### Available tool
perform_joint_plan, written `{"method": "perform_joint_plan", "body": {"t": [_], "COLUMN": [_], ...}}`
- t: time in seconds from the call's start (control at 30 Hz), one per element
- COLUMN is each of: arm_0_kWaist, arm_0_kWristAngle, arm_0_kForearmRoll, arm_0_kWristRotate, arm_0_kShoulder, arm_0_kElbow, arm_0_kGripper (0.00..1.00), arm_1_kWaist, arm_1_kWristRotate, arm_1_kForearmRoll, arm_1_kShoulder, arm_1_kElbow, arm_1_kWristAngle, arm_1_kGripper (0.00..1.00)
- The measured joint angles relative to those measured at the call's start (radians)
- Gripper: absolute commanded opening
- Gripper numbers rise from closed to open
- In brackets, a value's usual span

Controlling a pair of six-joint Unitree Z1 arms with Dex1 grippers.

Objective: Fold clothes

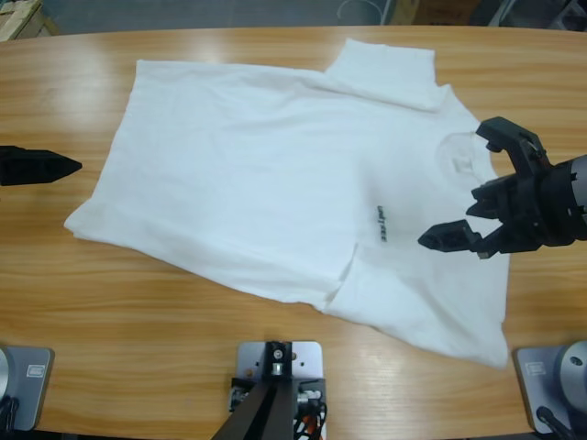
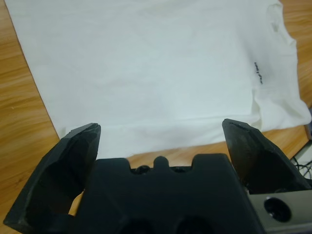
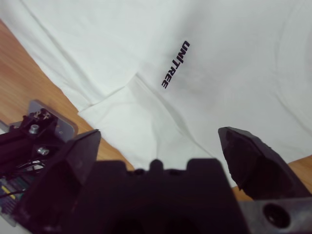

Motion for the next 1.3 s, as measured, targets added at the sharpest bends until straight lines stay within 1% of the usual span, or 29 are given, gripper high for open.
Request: {"method": "perform_joint_plan", "body": {"t": [0.57,0.63,0.7,0.73,0.93,1.0,1.17,1.3], "arm_0_kWaist": [0.000,0.000,0.000,0.000,0.001,0.001,0.002,0.018], "arm_0_kWristAngle": [-0.001,-0.017,-0.049,-0.066,-0.114,-0.092,0.058,0.131], "arm_0_kForearmRoll": [0.000,0.001,0.003,0.002,-0.040,-0.057,-0.086,-0.088], "arm_0_kWristRotate": [0.006,0.000,-0.032,-0.059,-0.191,-0.247,-0.329,-0.379], "arm_0_kShoulder": [0.003,0.011,0.016,0.017,0.019,0.019,0.036,0.112], "arm_0_kElbow": [0.000,-0.001,-0.001,0.000,0.073,0.100,0.112,0.112], "arm_0_kGripper": [0.973,0.969,0.906,0.895,0.893,0.886,0.867,0.867], "arm_1_kWaist": [0.000,0.000,0.000,0.000,0.002,0.008,0.020,0.024], "arm_1_kWristRotate": [0.000,0.005,0.034,0.055,0.124,0.128,0.132,0.132], "arm_1_kForearmRoll": [0.000,0.006,0.020,0.023,0.025,0.025,0.025,0.025], "arm_1_kShoulder": [0.000,0.000,0.000,0.000,0.000,0.000,0.000,0.000], "arm_1_kElbow": [0.000,0.000,0.000,0.000,0.000,0.000,0.000,0.000], "arm_1_kWristAngle": [0.001,0.002,0.002,0.004,0.032,0.038,0.045,0.049], "arm_1_kGripper": [1.000,1.000,1.000,1.000,1.000,1.000,1.000,1.000]}}
